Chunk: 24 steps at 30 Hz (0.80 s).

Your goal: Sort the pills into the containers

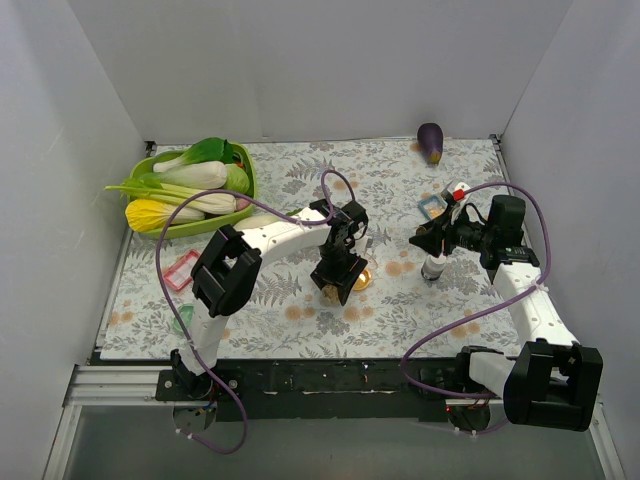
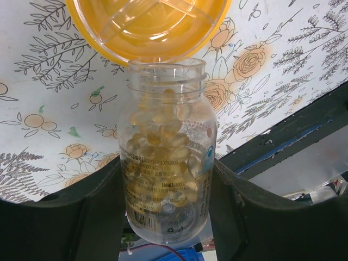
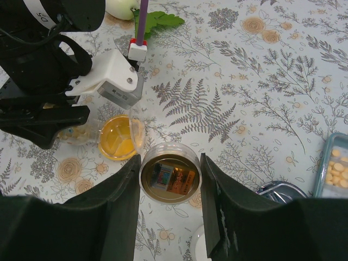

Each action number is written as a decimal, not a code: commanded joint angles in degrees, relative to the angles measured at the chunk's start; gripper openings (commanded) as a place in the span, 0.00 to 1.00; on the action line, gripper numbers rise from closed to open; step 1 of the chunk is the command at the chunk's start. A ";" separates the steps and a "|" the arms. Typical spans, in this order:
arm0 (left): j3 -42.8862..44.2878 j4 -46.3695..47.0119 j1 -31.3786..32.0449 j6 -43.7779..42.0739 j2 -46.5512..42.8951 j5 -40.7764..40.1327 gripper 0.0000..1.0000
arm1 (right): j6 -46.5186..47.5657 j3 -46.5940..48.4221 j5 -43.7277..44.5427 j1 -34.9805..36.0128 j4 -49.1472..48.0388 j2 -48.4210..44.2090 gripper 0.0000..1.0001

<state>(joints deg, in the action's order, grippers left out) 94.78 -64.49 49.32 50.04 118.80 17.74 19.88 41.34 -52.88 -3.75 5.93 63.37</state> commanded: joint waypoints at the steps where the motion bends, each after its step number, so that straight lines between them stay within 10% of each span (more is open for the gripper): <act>1: 1.46 -0.81 0.25 0.67 -1.56 0.10 0.00 | 0.60 -0.74 -0.73 -0.21 -1.36 -0.18 0.01; 24: -0.48 1.12 -1.95 1.37 -3.40 5.38 0.00 | 0.69 -0.74 -0.82 -0.12 -1.28 -0.01 0.01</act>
<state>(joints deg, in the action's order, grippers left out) 94.48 -63.79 47.72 51.35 118.80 21.10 19.90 41.34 -52.88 -3.75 5.91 63.37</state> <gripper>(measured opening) 0.509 0.482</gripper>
